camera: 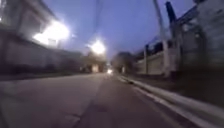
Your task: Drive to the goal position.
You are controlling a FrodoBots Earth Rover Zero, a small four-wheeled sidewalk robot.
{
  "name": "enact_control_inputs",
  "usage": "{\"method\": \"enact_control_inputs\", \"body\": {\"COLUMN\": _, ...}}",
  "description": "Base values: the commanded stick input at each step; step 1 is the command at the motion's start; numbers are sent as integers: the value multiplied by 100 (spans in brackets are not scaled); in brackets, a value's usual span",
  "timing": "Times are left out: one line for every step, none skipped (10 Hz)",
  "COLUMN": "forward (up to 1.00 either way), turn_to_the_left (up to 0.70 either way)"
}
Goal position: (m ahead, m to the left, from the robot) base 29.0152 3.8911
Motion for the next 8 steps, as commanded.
{"method": "enact_control_inputs", "body": {"forward": 70, "turn_to_the_left": -35}}
{"method": "enact_control_inputs", "body": {"forward": 70, "turn_to_the_left": -35}}
{"method": "enact_control_inputs", "body": {"forward": 70, "turn_to_the_left": -35}}
{"method": "enact_control_inputs", "body": {"forward": 70, "turn_to_the_left": -35}}
{"method": "enact_control_inputs", "body": {"forward": 70, "turn_to_the_left": -11}}
{"method": "enact_control_inputs", "body": {"forward": 70, "turn_to_the_left": 0}}
{"method": "enact_control_inputs", "body": {"forward": 70, "turn_to_the_left": 0}}
{"method": "enact_control_inputs", "body": {"forward": 70, "turn_to_the_left": 0}}
